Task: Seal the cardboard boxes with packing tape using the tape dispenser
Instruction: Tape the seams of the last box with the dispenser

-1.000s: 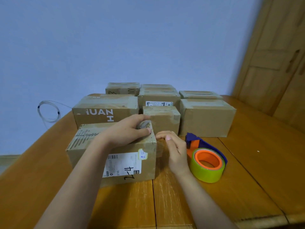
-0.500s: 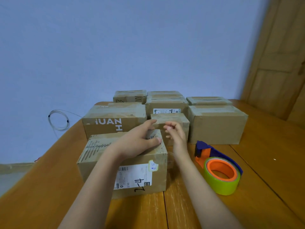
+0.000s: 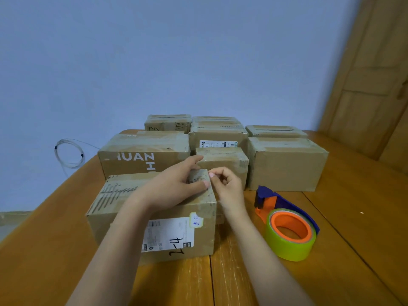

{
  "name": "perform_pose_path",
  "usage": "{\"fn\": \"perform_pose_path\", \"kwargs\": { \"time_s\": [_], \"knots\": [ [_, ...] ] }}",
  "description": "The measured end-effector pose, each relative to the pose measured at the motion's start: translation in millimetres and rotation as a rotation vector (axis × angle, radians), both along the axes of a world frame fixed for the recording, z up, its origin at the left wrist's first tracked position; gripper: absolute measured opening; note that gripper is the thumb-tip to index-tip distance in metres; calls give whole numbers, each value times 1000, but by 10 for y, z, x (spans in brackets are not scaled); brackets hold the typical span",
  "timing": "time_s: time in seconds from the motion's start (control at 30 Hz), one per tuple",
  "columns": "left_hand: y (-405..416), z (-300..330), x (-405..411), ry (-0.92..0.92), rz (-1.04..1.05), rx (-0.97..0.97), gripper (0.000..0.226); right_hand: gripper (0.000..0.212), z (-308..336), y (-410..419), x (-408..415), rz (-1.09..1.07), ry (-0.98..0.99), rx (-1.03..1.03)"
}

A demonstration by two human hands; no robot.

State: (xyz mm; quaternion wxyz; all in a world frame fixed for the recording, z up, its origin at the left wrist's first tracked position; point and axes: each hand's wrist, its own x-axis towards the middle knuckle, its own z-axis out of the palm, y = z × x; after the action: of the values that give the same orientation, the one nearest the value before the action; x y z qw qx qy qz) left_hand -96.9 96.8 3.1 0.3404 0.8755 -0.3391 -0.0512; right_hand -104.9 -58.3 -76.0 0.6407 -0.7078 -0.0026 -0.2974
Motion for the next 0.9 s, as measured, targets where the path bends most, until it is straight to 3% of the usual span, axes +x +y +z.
{"fn": "perform_pose_path", "kwargs": {
  "time_s": [0.17, 0.33, 0.5, 0.67, 0.9],
  "knots": [
    [-7, 7, -16, -8, 13, 8, 65, 19, -17, 62, 6, -149, -54, -185],
    [-13, 17, -11, -20, 46, 11, 65, 26, 25, 55, -75, -39, -35, -12],
    [-15, 27, -16, -17, 54, 2, 65, 21, 35, 64, -116, -11, -29, 23],
    [7, 19, -10, -2, 44, -6, 64, 20, -2, 29, -91, -11, 15, -124],
    [13, 15, -3, 8, 35, -26, 62, 26, 28, -120, -160, 152, 136, -257]
  ]
}}
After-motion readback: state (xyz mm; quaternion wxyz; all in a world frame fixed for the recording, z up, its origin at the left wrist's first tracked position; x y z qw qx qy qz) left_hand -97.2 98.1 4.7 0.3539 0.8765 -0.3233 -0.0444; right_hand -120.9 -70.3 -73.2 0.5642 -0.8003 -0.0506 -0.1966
